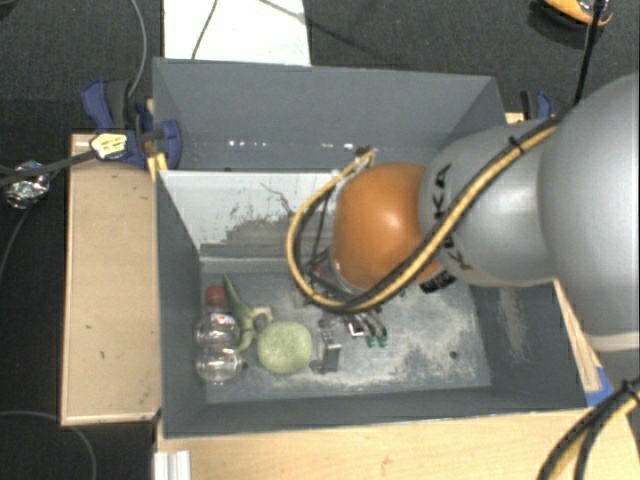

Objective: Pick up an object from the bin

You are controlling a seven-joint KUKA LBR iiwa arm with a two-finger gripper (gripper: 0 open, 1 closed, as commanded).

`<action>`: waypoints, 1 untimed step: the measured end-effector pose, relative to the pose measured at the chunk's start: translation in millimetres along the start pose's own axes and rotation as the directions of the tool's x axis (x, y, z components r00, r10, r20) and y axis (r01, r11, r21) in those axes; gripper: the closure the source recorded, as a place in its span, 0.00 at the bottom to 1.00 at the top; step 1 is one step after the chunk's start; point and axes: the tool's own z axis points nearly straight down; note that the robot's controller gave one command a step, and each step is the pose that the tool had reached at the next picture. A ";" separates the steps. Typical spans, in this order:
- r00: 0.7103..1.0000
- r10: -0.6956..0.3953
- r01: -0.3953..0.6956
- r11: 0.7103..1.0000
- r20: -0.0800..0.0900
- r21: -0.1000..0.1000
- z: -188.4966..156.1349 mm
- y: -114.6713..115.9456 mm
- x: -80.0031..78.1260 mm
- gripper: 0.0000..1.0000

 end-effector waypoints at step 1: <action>1.000 0.023 -0.023 1.000 -0.006 0.003 17.6 -10.2 9.4 0.00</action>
Offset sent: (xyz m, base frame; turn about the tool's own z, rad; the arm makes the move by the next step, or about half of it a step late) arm -0.0090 0.0153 -0.0321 -0.0901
